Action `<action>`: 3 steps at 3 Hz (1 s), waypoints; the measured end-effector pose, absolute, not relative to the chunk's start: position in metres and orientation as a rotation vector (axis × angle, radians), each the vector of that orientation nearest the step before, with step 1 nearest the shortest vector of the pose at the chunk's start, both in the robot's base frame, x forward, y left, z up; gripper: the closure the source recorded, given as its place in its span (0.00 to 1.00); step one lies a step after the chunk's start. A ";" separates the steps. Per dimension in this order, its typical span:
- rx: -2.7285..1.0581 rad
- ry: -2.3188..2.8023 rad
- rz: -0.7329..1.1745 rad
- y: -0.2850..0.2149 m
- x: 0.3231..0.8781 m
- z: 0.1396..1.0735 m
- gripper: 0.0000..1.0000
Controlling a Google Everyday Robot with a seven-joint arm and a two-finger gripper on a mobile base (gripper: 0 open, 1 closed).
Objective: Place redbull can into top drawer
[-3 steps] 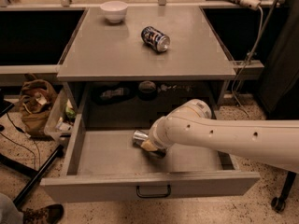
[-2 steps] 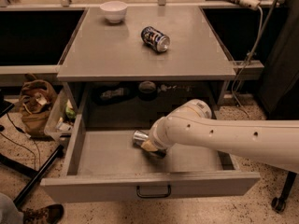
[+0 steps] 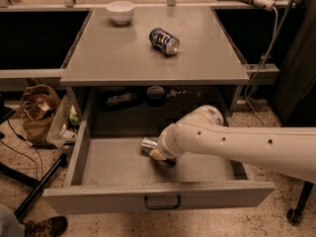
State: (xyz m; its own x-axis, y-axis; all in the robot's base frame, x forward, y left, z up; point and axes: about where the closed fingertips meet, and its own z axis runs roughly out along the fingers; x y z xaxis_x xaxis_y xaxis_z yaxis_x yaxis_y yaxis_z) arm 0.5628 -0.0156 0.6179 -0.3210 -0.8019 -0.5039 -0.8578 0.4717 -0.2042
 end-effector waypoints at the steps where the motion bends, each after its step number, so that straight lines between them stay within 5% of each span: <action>1: -1.372 2.176 0.134 -0.016 0.563 0.618 0.13; 2: -1.372 2.176 0.134 -0.016 0.563 0.618 0.00; 3: -1.372 2.176 0.134 -0.016 0.563 0.618 0.00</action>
Offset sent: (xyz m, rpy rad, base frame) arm 0.0000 0.0000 0.0000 0.0000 0.0000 0.0000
